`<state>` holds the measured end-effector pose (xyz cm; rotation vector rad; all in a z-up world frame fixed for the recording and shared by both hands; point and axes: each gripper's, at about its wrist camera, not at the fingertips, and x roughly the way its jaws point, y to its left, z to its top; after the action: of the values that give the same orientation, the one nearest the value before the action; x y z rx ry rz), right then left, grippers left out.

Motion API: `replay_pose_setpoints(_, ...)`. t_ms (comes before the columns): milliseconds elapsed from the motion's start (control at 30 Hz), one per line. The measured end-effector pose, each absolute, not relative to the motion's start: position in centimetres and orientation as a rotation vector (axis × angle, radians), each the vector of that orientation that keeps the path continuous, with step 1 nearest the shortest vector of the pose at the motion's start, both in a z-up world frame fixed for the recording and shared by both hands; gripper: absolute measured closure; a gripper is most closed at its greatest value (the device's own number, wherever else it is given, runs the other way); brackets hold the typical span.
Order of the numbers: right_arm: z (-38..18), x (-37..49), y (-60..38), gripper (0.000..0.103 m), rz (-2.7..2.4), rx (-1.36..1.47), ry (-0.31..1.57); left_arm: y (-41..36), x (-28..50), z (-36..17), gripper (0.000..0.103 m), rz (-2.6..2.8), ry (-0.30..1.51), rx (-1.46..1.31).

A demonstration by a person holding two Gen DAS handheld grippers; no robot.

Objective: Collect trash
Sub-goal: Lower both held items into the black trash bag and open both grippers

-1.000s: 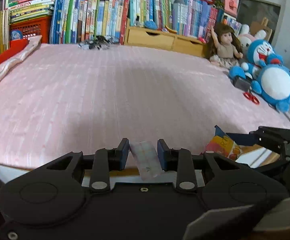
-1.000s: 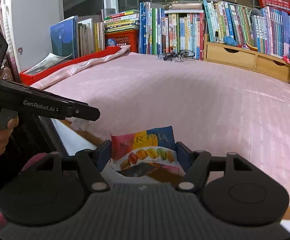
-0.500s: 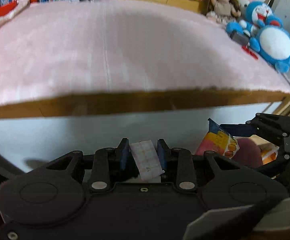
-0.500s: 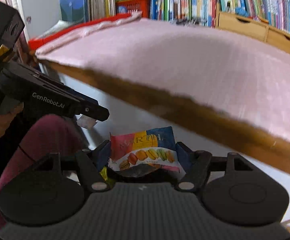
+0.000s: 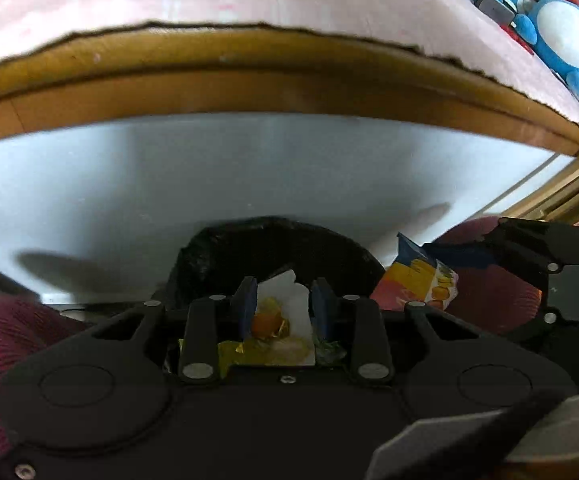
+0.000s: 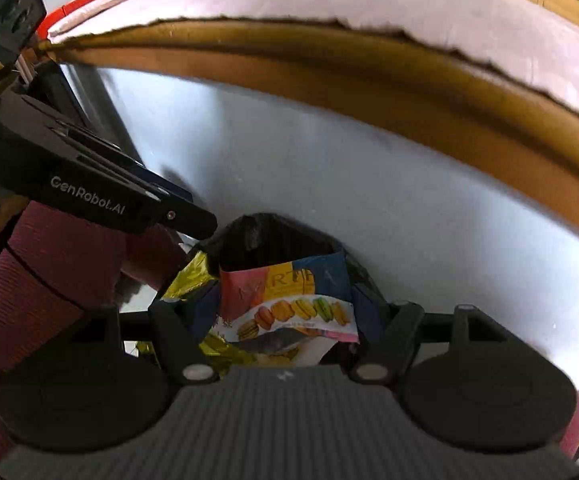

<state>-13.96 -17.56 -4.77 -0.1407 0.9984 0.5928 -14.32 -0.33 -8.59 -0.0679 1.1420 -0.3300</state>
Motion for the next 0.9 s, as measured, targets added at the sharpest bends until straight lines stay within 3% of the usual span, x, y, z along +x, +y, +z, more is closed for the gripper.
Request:
replay_pose_setpoints(133, -5.1, -13.8, -17.3, 0.021, 0.597, -0.146, 1.014, -0.6, -14.1, -9.0, 0.075, -0.329, 1.151, -0.046)
replay_pose_setpoints(900, -5.9, -13.4, -17.1, 0.009, 0.564, -0.135, 1.059, -1.1, -14.1, -9.8, 0.043, -0.255, 1.186, 0.004)
